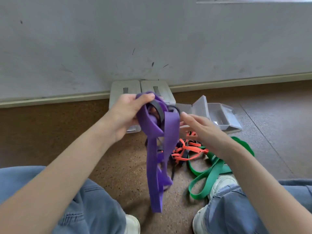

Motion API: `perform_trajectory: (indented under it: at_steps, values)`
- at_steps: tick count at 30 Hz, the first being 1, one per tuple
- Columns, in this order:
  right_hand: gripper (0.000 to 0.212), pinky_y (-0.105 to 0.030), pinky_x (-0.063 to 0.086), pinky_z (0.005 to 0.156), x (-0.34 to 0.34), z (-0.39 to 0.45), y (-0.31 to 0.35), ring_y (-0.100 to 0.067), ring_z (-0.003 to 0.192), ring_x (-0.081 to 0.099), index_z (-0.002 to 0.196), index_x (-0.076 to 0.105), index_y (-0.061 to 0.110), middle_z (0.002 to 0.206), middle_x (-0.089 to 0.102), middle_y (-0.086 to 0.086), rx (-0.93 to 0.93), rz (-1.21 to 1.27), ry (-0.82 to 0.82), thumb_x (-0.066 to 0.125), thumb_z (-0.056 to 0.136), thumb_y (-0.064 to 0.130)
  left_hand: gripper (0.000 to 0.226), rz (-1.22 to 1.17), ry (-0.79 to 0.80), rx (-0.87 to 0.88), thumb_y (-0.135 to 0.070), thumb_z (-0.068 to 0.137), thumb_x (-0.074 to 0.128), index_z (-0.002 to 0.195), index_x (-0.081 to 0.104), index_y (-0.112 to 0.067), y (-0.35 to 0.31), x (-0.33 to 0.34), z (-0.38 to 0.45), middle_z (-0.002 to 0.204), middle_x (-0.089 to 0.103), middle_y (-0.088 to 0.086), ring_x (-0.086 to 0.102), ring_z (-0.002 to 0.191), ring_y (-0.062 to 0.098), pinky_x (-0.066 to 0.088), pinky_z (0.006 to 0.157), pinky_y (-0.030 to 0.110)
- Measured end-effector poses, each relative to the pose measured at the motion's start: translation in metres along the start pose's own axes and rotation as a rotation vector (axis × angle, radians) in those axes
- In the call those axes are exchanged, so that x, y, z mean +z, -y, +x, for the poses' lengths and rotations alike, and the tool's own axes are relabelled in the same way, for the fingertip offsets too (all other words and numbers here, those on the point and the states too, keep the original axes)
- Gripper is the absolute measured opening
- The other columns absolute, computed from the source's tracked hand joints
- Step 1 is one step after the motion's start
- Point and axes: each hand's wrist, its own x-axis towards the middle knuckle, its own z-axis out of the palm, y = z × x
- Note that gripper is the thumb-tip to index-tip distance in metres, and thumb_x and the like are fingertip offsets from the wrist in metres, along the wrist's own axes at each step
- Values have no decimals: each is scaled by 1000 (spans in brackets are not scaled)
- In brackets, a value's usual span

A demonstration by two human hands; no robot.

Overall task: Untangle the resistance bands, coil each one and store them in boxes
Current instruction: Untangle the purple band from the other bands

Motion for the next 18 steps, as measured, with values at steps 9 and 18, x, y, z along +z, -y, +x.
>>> perform_trajectory:
  at_steps: [9, 18]
  values:
    - [17, -31, 51, 71, 16, 4, -1, -15, 72, 62, 96, 64, 14, 82, 68, -3, -106, -55, -48, 64, 81, 6, 18, 280, -40, -8, -28, 88, 58, 89, 64, -11, -1, -25, 9, 77, 65, 7, 61, 66, 13, 50, 61, 21]
    - [4, -18, 35, 54, -4, -1, 20, -4, 52, 47, 77, 68, 25, 54, 54, 13, -334, 148, -182, 66, 76, 22, 66, 819, 100, -119, -31, 84, 67, 140, 34, -20, 24, -30, 9, 137, 47, 2, 50, 119, 18, 41, 95, 28]
